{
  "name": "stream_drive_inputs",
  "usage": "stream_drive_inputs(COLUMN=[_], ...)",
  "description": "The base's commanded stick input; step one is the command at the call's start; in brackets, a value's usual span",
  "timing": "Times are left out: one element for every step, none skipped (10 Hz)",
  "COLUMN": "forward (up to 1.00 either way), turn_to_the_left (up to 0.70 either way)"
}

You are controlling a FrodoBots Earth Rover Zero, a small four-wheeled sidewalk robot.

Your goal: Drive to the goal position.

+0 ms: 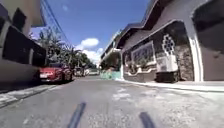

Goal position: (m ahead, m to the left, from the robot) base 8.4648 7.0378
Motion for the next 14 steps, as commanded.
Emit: stream_drive_inputs(forward=[1.0,1.0,1.0,1.0,1.0,1.0,1.0,1.0,1.0,1.0,1.0,1.0,1.0,1.0], turn_to_the_left=[0.19,0.13,0.1,0.21,0.13,0.02,-0.4,-0.36,-0.31,-0.29,-0.36,-0.17,0.12,0.0])
